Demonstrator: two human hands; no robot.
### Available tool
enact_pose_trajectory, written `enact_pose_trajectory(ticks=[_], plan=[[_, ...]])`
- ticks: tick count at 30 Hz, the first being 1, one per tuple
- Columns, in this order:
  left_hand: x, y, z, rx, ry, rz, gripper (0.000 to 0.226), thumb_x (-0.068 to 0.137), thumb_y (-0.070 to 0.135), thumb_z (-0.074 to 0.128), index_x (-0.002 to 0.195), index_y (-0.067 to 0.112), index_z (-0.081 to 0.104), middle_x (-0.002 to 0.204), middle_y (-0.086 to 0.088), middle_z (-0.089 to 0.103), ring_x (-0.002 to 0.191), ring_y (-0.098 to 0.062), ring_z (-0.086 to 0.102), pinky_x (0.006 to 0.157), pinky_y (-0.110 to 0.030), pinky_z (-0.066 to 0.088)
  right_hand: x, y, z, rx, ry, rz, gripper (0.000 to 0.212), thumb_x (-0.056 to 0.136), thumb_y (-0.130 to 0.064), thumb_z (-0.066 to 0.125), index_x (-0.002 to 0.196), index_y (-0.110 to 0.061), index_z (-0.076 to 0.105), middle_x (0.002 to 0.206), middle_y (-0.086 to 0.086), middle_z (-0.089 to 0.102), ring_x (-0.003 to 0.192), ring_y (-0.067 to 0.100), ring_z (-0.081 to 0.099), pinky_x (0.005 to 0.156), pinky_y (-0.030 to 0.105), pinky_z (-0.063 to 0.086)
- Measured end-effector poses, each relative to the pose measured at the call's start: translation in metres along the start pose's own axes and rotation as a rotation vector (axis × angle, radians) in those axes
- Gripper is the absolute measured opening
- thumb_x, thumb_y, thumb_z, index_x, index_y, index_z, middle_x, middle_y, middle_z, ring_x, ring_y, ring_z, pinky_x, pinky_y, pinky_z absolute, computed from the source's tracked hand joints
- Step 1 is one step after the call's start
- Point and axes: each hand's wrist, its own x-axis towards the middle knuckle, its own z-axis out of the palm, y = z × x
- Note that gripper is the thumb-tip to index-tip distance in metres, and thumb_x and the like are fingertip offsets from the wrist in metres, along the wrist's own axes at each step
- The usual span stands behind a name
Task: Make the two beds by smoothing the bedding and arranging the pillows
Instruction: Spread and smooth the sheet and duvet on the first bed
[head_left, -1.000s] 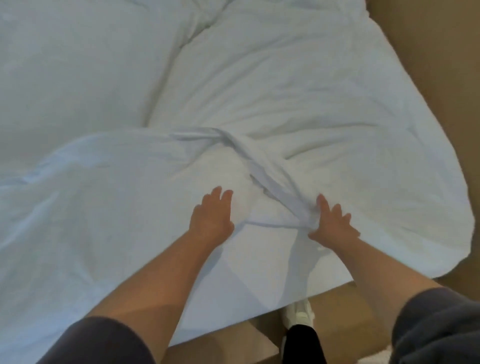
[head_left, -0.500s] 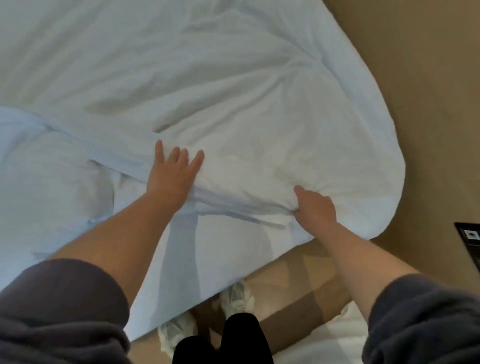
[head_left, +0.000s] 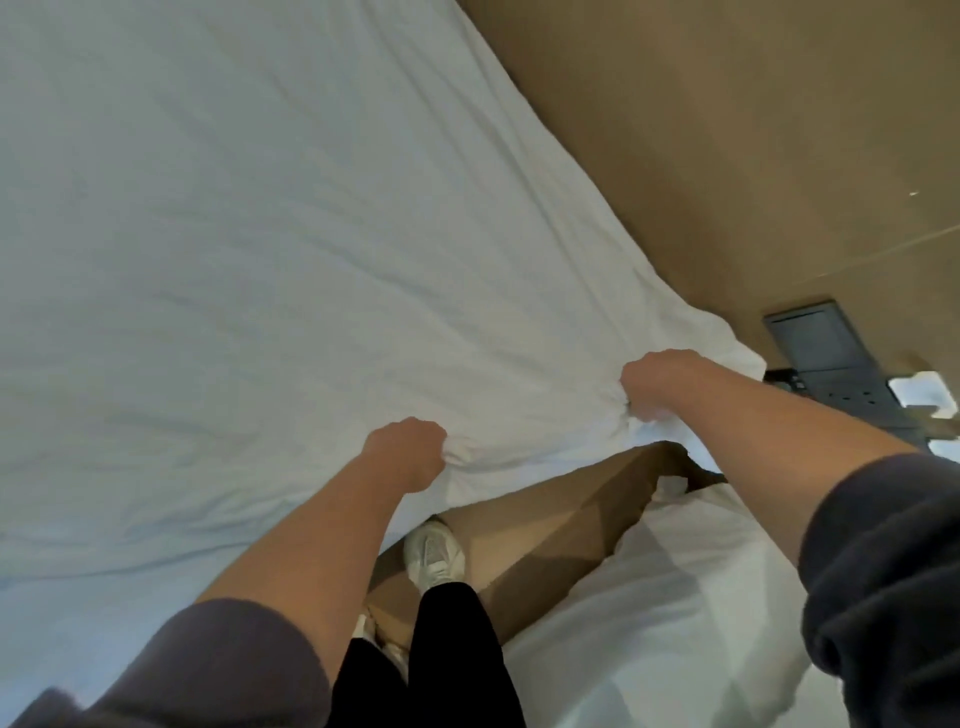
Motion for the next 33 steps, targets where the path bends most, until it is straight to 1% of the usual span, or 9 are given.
enact_pose_trajectory(ticks=[4,7,11,14,18,23,28,30,33], plan=[[-0.015,-0.034,-0.051,-0.116,0.094,0.007,0.022,0.099,0.035,0.047,0.108,0.02,0.06,0.122,-0.006,0.06,0.114,-0.027,0.055,0.096,-0.041,0.045,-0.007,-0.006,-0.041,0.018,0.111,0.024,0.027,0.096,-0.026,0.05,0.119,-0.017,0.058,0.094,-0.001,0.052,0.087,0.021,0.053,0.076,0.032,0.038],[-0.024,-0.077,-0.113,-0.136,0.276,-0.153,0.012,0.097,0.03,0.045,0.097,0.025,0.056,0.118,-0.006,0.061,0.109,-0.03,0.056,0.084,-0.036,0.043,0.001,-0.028,-0.118,0.033,0.408,0.034,0.028,0.092,-0.02,0.054,0.119,-0.02,0.059,0.113,0.002,0.06,0.106,0.023,0.058,0.091,0.037,0.036],[-0.025,-0.148,-0.189,-0.295,0.677,-0.524,0.022,0.095,0.022,0.046,0.115,0.013,0.051,0.116,-0.02,0.058,0.107,-0.04,0.057,0.081,-0.042,0.042,0.023,-0.075,-0.252,0.088,0.895,-0.04,0.034,0.088,-0.007,0.055,0.118,-0.022,0.059,0.119,0.004,0.061,0.114,0.026,0.055,0.103,0.042,0.028],[-0.006,-0.17,-0.206,-0.344,0.808,-0.673,0.061,0.094,0.027,0.053,0.147,0.013,0.024,0.146,-0.022,0.035,0.135,-0.041,0.035,0.105,-0.055,0.032,0.057,-0.102,-0.306,0.156,1.159,-0.137,0.051,0.091,-0.013,0.057,0.139,-0.024,0.041,0.141,0.007,0.044,0.131,0.028,0.038,0.108,0.048,0.023],[0.049,-0.141,-0.168,-0.315,0.603,-0.569,0.093,0.094,0.037,0.056,0.153,0.019,-0.013,0.162,-0.011,-0.014,0.149,-0.031,-0.005,0.117,-0.055,0.012,0.118,-0.1,-0.25,0.009,1.005,-0.29,0.071,0.095,-0.029,0.051,0.155,-0.031,0.013,0.163,0.009,0.004,0.15,0.031,0.001,0.116,0.06,0.001],[0.13,-0.104,-0.125,-0.384,0.347,-0.498,0.094,0.091,0.051,0.055,0.153,0.028,-0.012,0.161,-0.007,-0.017,0.149,-0.031,-0.008,0.114,-0.061,0.013,0.198,-0.037,-0.173,-0.116,0.74,-0.08,0.084,0.091,-0.058,0.045,0.154,-0.034,-0.005,0.161,0.019,-0.012,0.147,0.043,-0.011,0.108,0.074,-0.003],[0.167,-0.099,-0.121,-0.414,0.322,-0.574,0.093,0.09,0.056,0.054,0.154,0.028,-0.008,0.161,-0.009,-0.014,0.149,-0.032,-0.006,0.113,-0.063,0.013,0.245,-0.019,-0.204,0.006,0.615,-0.173,0.081,0.091,-0.066,0.033,0.153,-0.038,-0.01,0.16,0.017,-0.018,0.146,0.038,-0.018,0.104,0.077,-0.004],[0.164,-0.097,-0.13,-0.366,0.417,-0.573,0.082,0.088,0.052,0.056,0.151,0.023,0.012,0.161,-0.013,0.004,0.145,-0.033,0.017,0.11,-0.058,0.026,0.245,-0.023,-0.216,0.031,0.593,-0.191,0.081,0.091,-0.066,0.037,0.154,-0.036,-0.004,0.161,0.018,-0.009,0.148,0.035,-0.009,0.106,0.075,0.0],[0.147,-0.111,-0.159,-0.213,0.73,-0.582,0.072,0.089,0.036,0.063,0.147,0.019,0.025,0.16,-0.012,0.009,0.122,-0.036,0.045,0.086,-0.046,0.044,0.233,-0.033,-0.248,0.05,0.92,-0.262,0.066,0.09,-0.046,0.056,0.146,-0.032,0.025,0.145,0.012,0.033,0.132,0.03,0.035,0.102,0.056,0.035]])
